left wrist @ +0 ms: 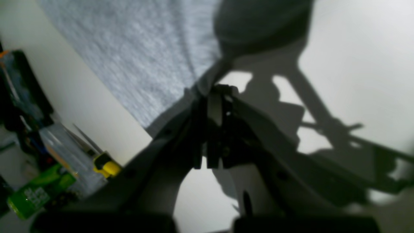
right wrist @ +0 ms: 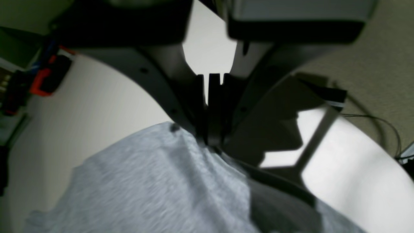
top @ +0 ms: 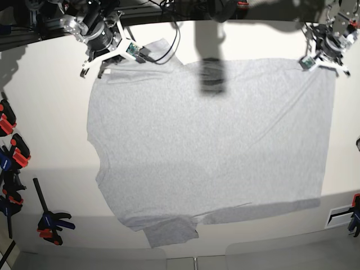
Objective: Fold the T-shirt properly
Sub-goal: 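Close both grippers on the shoulder edges of the shirt, then pull the shirt by its shoulders toward the robot with both grippers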
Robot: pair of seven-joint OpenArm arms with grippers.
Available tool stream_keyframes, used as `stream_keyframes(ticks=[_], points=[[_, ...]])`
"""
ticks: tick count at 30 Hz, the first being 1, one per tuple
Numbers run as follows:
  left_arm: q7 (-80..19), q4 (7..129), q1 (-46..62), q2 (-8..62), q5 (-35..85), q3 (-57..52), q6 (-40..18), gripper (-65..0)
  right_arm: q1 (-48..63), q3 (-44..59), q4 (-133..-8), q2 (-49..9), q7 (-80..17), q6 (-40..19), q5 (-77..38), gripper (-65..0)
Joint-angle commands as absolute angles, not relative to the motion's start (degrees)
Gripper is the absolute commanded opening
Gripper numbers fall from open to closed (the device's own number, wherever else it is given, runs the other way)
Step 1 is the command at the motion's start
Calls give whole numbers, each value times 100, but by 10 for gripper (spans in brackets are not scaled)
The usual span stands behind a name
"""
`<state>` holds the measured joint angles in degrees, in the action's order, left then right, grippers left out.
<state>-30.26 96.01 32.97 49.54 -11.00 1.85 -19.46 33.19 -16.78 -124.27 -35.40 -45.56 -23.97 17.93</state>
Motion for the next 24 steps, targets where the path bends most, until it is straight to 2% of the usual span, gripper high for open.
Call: stream_keyframes(ticks=[1, 9, 15, 21, 24], points=[[-3009, 9804, 3424, 5052, -1125, 154, -1874, -650, 3380, -1653, -12654, -3605, -4471, -2327, 1785, -650], [-3168, 10318, 4254, 5052, -2134, 154, -954, -650, 3992, -1651, -13373, -3618, -4807, -2307, 1811, -650], [-3170, 10318, 4834, 5052, -2676, 154, -475, -650, 4556, -1446, -13478, -3754, -5063, -2305, 1979, -650], [-3175, 10318, 5162, 5048, -3251, 154, 49, -650, 5236, -967, -13480, -4012, -5192, -2049, 2108, -650], [-3223, 10318, 5227, 5054, -3369, 154, 113, -650, 5579, -792, -13489, -4034, -5194, -2049, 2108, -650]])
